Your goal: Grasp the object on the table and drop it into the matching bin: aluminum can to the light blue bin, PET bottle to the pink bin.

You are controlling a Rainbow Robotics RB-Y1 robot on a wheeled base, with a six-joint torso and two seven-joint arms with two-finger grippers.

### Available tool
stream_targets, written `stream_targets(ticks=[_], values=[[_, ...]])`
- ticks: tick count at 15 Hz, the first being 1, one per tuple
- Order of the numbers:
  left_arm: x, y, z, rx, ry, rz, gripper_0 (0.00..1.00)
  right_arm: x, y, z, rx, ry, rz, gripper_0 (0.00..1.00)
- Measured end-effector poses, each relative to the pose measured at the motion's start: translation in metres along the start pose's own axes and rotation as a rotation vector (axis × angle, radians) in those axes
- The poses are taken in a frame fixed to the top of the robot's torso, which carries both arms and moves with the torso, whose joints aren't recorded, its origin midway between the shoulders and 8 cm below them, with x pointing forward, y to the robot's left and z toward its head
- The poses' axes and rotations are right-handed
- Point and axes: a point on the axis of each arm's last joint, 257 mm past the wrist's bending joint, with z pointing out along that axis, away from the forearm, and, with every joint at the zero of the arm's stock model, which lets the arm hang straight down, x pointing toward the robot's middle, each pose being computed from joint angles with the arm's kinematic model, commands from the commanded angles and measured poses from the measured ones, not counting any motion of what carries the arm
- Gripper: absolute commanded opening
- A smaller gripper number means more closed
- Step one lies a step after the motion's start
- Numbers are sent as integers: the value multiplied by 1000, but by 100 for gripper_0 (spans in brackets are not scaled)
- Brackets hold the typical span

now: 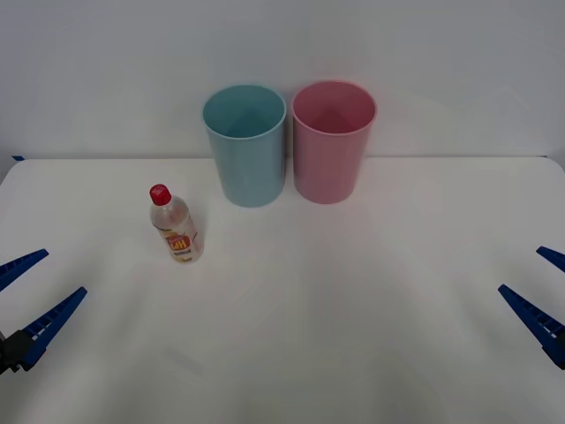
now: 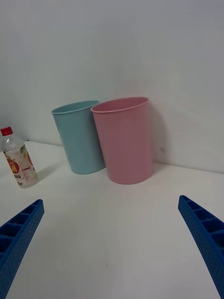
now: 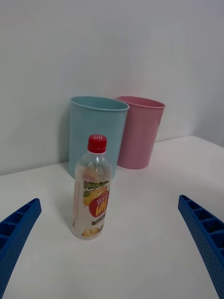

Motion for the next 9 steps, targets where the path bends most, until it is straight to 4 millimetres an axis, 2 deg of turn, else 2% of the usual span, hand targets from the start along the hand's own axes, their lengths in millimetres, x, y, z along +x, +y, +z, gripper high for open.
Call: stream_targets(ticks=[9], values=[[5,-2,3,-24,-32,-44,100,0,0,0,0,0,0,100]])
